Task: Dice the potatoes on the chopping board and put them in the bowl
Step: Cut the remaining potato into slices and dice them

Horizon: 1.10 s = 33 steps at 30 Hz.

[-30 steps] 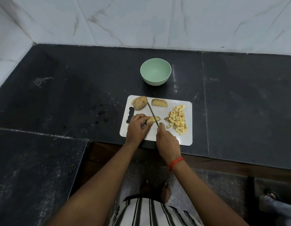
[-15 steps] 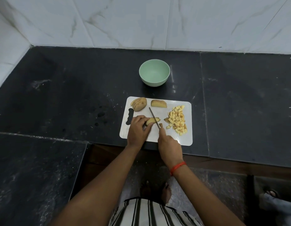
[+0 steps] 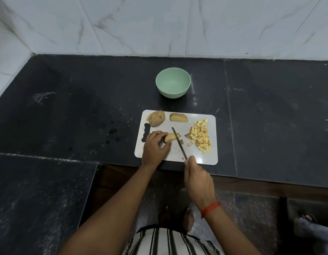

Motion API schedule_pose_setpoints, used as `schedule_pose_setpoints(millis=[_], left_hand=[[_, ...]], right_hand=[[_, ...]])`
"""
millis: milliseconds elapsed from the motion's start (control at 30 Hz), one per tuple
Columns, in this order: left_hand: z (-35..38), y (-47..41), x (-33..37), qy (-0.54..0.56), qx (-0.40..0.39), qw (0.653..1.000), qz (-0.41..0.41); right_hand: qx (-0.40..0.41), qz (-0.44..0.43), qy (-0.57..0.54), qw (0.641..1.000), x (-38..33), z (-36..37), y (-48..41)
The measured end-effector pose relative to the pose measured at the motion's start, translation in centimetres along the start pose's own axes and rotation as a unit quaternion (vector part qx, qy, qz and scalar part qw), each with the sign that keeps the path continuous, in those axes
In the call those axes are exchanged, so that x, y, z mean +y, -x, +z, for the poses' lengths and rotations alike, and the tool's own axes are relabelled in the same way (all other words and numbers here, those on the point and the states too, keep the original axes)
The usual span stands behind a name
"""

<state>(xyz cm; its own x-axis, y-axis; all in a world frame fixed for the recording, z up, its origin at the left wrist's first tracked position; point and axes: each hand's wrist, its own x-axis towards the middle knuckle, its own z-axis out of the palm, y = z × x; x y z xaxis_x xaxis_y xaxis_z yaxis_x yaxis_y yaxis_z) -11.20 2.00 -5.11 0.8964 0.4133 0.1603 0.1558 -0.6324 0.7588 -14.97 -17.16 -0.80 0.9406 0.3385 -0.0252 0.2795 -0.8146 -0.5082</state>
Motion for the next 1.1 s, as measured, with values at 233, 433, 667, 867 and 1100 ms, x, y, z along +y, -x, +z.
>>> schedule_pose_setpoints(millis=[233,433,667,867,1100], left_hand=[[0.0,-0.1,-0.1,0.009,0.005,1.0,0.017],[-0.1,-0.2,0.0,0.012,-0.002,1.0,0.017],[0.1,-0.2,0.0,-0.002,-0.011,1.0,0.02],[0.3,0.0,0.1,-0.028,-0.01,0.999,0.022],[0.2,-0.3,0.2,-0.025,-0.015,1.0,0.006]], right_hand=[[-0.016,-0.008,0.025,1.0,-0.4,2.1,-4.9],[-0.02,-0.012,0.038,0.999,-0.4,2.3,-5.2],[-0.028,-0.004,0.054,0.998,-0.9,2.2,-5.3],[-0.072,-0.005,0.108,0.991,-0.4,1.4,-2.6],[-0.042,0.012,0.034,0.998,1.4,0.2,1.3]])
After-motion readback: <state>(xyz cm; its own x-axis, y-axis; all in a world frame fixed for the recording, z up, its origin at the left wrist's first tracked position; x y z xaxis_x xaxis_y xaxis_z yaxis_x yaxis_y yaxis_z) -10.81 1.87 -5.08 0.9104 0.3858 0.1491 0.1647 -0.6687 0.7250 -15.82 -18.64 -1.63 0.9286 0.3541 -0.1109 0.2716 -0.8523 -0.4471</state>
